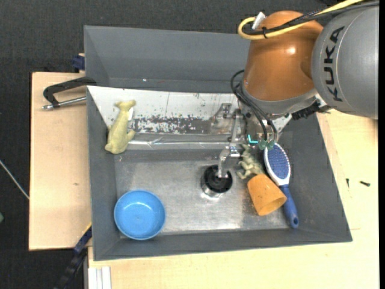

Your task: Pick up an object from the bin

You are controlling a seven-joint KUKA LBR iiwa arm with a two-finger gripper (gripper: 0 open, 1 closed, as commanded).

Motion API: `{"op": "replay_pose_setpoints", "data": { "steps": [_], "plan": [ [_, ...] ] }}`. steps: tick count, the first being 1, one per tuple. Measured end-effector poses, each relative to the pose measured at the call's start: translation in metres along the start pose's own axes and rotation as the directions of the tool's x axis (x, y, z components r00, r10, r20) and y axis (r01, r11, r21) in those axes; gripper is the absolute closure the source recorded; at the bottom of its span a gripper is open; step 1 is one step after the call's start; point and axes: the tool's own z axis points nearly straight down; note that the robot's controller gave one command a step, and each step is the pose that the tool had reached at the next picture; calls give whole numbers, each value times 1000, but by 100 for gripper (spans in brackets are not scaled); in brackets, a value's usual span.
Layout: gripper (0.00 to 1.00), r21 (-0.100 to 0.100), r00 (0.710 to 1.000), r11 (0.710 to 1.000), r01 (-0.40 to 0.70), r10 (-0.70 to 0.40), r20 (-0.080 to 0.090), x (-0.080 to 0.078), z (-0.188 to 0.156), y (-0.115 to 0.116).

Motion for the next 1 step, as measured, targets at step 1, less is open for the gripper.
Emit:
{"op": "replay_pose_setpoints", "data": {
  "steps": [1],
  "plan": [
    [0,-1,1000,1000,3,-3,13,-10,140,-38]
  ]
}}
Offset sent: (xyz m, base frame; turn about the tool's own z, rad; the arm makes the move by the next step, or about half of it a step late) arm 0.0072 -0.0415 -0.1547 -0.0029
